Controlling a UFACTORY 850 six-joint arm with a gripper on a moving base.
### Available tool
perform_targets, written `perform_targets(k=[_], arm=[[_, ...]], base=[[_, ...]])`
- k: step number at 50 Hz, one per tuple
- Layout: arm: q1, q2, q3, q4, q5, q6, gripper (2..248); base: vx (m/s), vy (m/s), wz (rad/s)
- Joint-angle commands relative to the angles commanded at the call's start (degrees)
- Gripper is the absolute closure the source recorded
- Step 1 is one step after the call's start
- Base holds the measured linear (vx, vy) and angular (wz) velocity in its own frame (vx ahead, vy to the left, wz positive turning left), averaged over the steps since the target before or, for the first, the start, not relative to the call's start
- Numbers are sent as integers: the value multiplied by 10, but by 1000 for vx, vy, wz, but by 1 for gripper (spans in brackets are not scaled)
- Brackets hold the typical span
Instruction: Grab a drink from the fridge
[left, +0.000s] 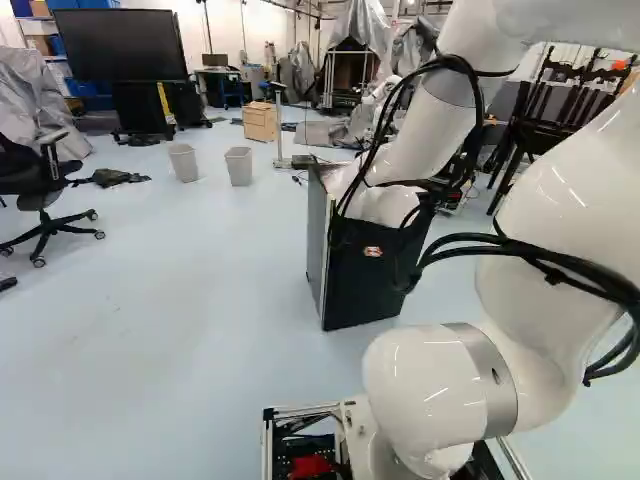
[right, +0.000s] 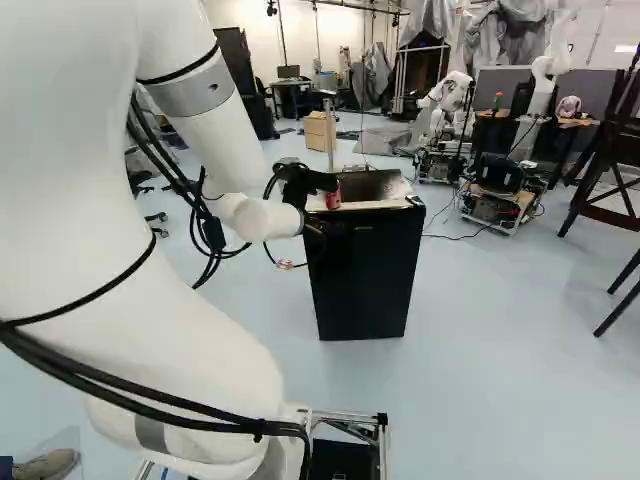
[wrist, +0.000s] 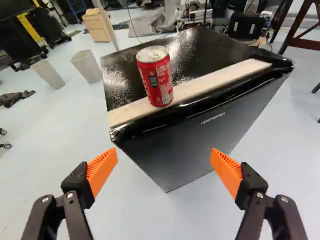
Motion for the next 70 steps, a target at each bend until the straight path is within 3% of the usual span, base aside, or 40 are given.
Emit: perform_targets(k=[17, 36, 70], arm=[[0, 0, 0, -10, 64, 0, 3], [-3, -3, -2, -58, 129, 0, 3], [-14, -64, -25, -138, 211, 0, 3]], base=[[0, 0, 0], [0, 0, 0], [0, 0, 0]])
